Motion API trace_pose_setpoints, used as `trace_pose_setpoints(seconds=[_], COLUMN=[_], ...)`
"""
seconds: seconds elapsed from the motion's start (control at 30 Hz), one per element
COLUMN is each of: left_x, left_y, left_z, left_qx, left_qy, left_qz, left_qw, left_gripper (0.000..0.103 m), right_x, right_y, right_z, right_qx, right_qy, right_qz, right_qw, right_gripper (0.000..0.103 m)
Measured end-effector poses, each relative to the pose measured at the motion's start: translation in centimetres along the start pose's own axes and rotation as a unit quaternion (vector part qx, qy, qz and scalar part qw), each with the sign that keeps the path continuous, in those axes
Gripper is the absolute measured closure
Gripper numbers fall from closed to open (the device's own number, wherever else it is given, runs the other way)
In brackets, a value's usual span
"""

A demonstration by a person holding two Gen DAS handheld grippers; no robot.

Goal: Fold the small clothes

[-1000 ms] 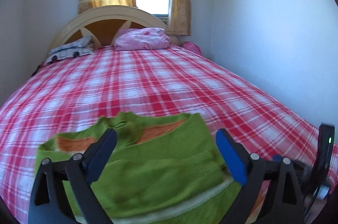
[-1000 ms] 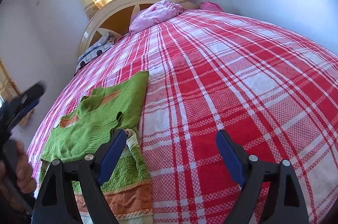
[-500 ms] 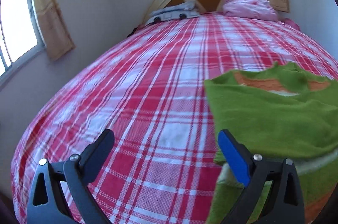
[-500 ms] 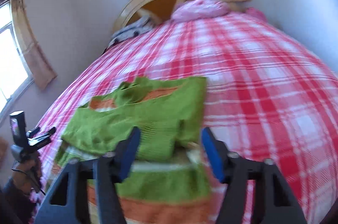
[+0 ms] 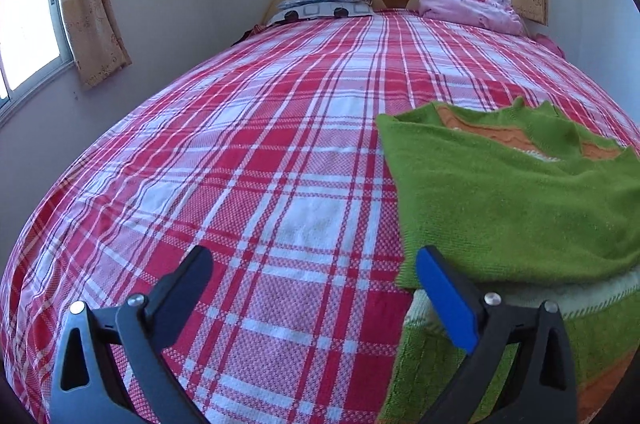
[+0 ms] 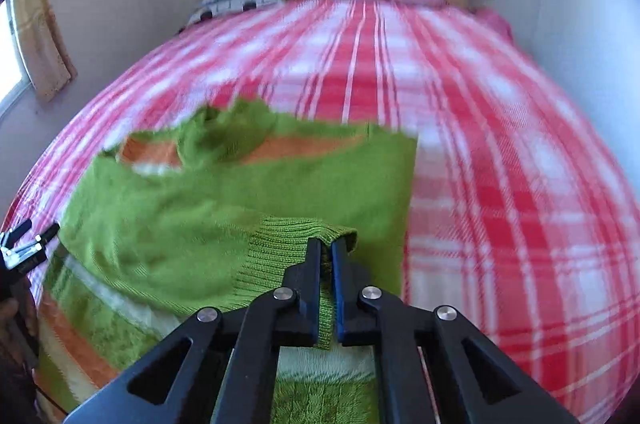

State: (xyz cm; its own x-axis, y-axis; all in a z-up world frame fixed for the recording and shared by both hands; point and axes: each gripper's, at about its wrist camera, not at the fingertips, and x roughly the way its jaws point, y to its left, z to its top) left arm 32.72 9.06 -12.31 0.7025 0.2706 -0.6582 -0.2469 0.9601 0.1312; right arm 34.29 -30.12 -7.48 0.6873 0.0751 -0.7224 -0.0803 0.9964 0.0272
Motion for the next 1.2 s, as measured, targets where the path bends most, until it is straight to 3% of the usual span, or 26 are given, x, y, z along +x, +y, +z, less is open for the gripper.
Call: trace_pose_setpoints(seconds=[0.1, 0.23, 0.27, 0.33, 0.37, 0.4, 0.53, 0.63, 0.77, 1.0, 1.2], left_x=[-0.4, -2.5, -3.2, -3.9, -3.9, -3.6, -2.0, 0.2, 0.8, 1.1, 0.6], left_y=[-0.2, 0.5, 0.8, 0.8, 0.6, 0.2, -1.3, -3.0, -2.4, -2.7, -2.6], left_z=[0.0, -0.1, 0.0, 0.4, 0.6, 1.1, 1.8, 1.1, 0.6, 0.1, 0.1], left_qx=[0.002, -0.026, -0.033, -0.034, -0.029, -0.018, -0.001, 0.032, 0.027, 0.03, 0.027], left_qy=[-0.005, -0.029, -0.043, -0.064, -0.066, -0.062, -0.041, 0.001, 0.026, 0.034, 0.027], left_qz=[-0.001, -0.014, -0.015, -0.012, -0.01, -0.007, -0.003, 0.021, -0.004, -0.023, -0.037], left_qw=[1.0, 0.9991, 0.9984, 0.9973, 0.9974, 0.9979, 0.9992, 0.9993, 0.9993, 0.9987, 0.9986], left_gripper=[0.0, 0.0, 0.0, 0.0, 0.0, 0.0, 0.0, 0.0, 0.0, 0.0, 0.0], right_x=[-0.9, 1.5, 2.3, 3.1, 2.8, 2.2, -0.5, 0.4, 3.3, 0.9, 2.0], right_y=[0.0, -0.6, -0.7, -1.2, -1.0, -0.8, 1.7, 4.3, 3.8, 4.3, 4.0], right_z=[1.3, 0.5, 0.0, -1.0, -1.3, -1.4, -0.6, -0.6, -2.7, -3.9, -4.3], right_qx=[-0.007, -0.009, -0.009, -0.011, -0.016, -0.021, -0.028, -0.048, -0.029, -0.048, -0.048], right_qy=[-0.02, 0.012, 0.024, 0.045, 0.042, 0.032, -0.011, 0.012, 0.066, 0.035, 0.044], right_qz=[-0.027, -0.051, -0.059, -0.071, -0.089, -0.101, -0.038, 0.011, -0.002, -0.025, -0.028], right_qw=[0.999, 0.999, 0.998, 0.996, 0.995, 0.994, 0.999, 0.999, 0.997, 0.998, 0.997], right_gripper=[0.099, 0.098, 0.093, 0.068, 0.043, 0.038, 0.038, 0.038, 0.039, 0.039, 0.038])
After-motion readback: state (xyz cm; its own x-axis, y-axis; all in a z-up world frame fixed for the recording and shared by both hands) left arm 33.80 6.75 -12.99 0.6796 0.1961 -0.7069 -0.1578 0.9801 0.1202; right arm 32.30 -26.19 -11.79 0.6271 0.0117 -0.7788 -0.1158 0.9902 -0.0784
